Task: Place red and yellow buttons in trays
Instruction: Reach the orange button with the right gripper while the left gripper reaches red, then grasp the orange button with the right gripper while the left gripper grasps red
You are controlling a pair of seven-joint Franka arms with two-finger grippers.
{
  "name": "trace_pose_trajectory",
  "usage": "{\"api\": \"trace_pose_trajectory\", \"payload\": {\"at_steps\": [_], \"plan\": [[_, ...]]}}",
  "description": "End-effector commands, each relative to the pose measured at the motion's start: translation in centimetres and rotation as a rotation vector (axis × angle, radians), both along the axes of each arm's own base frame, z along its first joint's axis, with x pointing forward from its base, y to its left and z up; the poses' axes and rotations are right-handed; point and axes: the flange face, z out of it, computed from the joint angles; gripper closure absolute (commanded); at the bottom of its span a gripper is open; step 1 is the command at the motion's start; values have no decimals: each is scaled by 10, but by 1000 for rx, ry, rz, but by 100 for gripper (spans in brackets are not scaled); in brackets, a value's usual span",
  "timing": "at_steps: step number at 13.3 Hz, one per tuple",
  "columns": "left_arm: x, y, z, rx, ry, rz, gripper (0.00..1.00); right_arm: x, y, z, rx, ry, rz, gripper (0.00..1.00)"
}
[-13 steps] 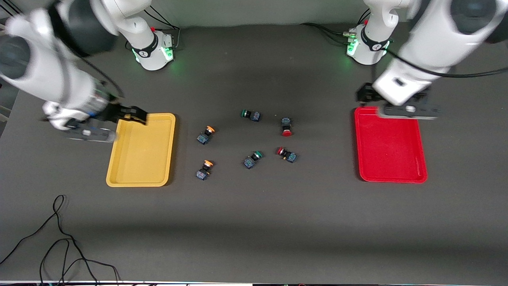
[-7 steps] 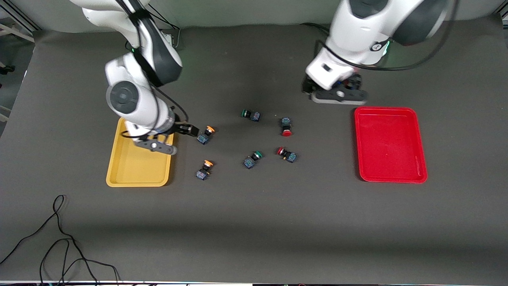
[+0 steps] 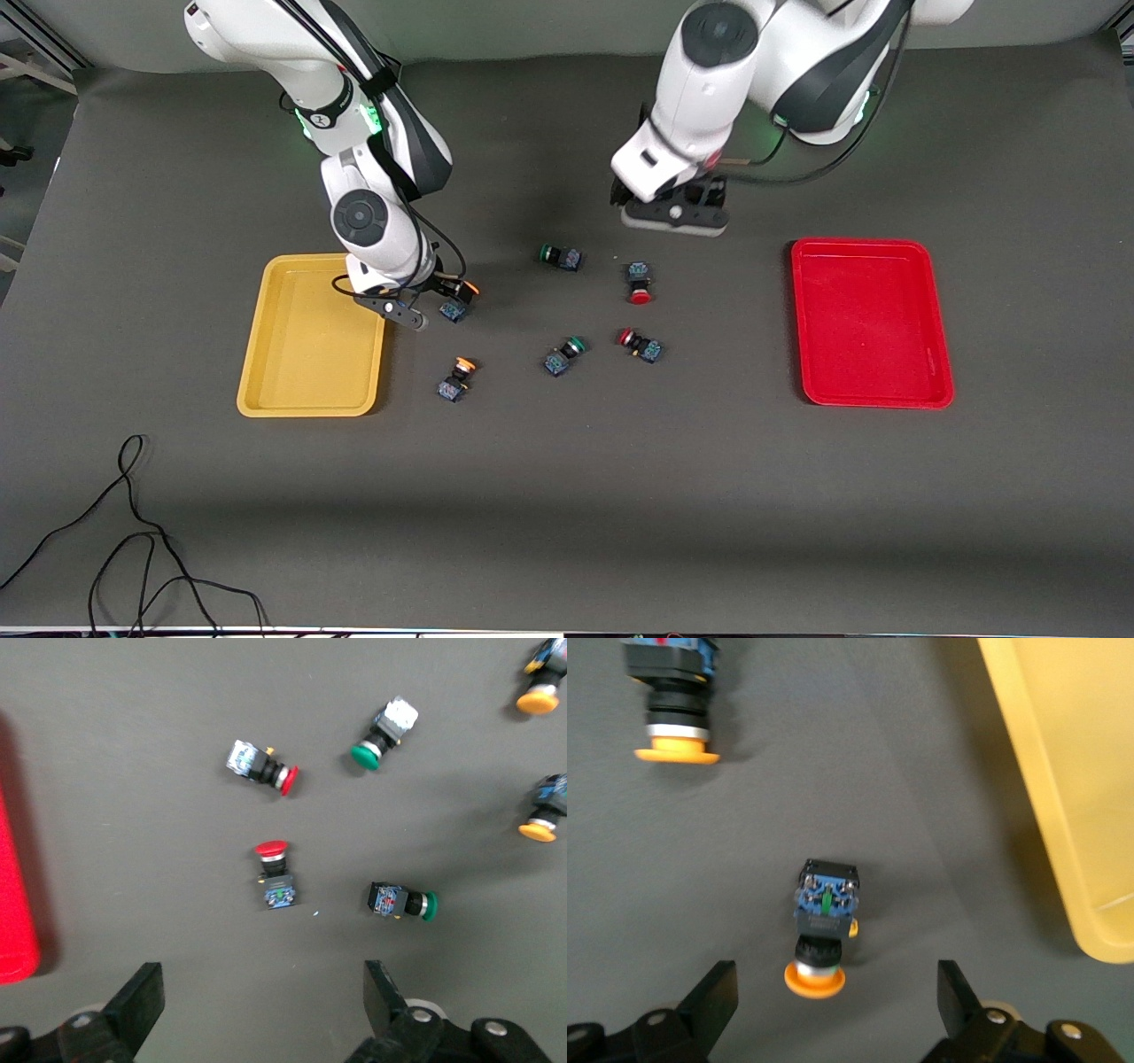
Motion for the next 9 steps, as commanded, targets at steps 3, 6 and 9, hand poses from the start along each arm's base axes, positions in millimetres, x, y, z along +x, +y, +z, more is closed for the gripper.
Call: {"api": "trace_pose_trajectory", "payload": {"at_steps": [3, 6, 9], "plan": [[-1, -25, -114, 77, 19, 33, 0, -6, 17, -48, -1, -19, -73, 0], [-5, -24, -171, 66, 46, 27, 0, -5, 15, -58, -3, -35, -76, 2], [-6, -19, -212, 54, 50, 16, 0, -5, 14, -60, -6, -30, -74, 46]]}}
